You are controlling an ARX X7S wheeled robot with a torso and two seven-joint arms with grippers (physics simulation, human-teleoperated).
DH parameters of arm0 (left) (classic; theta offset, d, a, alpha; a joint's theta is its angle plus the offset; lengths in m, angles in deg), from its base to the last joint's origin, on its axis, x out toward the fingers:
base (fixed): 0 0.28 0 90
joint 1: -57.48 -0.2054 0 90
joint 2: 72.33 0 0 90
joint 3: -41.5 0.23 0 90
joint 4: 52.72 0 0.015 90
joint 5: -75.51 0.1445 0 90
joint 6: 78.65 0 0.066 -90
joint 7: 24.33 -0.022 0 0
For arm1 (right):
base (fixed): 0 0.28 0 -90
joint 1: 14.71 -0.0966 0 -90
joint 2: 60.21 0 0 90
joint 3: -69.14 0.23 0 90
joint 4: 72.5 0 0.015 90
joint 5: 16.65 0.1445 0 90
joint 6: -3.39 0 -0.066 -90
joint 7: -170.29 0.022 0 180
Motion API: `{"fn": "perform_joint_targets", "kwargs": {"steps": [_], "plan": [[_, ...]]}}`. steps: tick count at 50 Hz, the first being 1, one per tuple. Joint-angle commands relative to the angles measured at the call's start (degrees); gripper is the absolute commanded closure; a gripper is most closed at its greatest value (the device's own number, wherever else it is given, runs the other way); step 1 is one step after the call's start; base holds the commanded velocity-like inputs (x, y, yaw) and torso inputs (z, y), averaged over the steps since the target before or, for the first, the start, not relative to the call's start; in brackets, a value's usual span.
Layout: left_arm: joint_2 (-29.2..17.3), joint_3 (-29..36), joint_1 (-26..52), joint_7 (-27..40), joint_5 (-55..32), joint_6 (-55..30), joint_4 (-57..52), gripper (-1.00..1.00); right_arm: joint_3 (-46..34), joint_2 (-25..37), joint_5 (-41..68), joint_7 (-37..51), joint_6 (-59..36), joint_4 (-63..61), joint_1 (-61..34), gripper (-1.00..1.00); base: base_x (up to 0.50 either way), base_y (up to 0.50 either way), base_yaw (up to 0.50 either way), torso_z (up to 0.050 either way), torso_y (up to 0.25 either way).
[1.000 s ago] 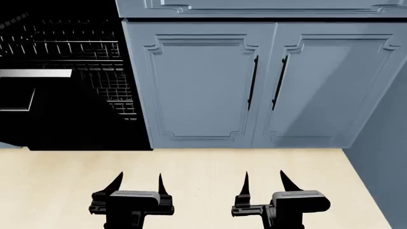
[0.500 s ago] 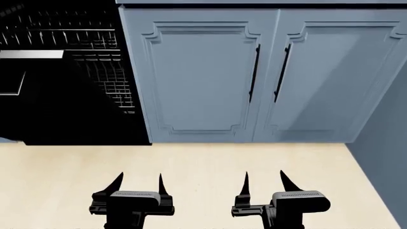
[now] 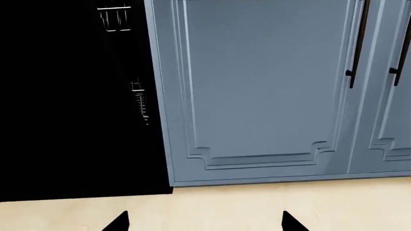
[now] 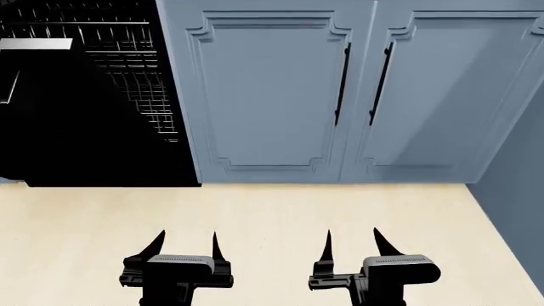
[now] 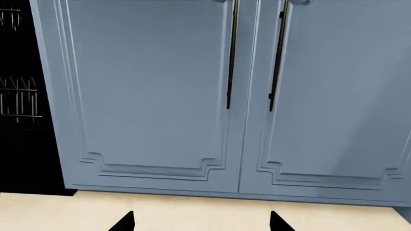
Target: Close the dishwasher door
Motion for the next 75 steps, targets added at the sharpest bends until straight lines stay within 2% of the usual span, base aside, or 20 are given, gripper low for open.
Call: {"fn": "perform_joint_targets", "kwargs": {"steps": [1, 51, 75], "plan": [[-0.18, 0.27, 0.06, 0.21, -0.23, 0.02, 0.04, -1.00, -0.37, 0.22, 0.22, 0.22, 0.05, 0.05, -0.11, -1.00, 0.00, 0.00, 0.00, -0.050, 0.000], [-1.06, 1.23, -0.10, 0.63, -1.63, 1.62, -0.14, -1.00, -1.65, 1.10, 0.90, 1.29, 0.57, 0.45, -0.42, -1.00, 0.00, 0.00, 0.00, -0.050, 0.000], [-1.49, 1.59, 0.03, 1.26, -2.46, 0.92, -0.65, -1.00, -2.51, 1.57, -0.11, 2.50, 0.53, 0.25, -0.48, -1.00, 0.00, 0.02, 0.00, -0.001, 0.000]]}}
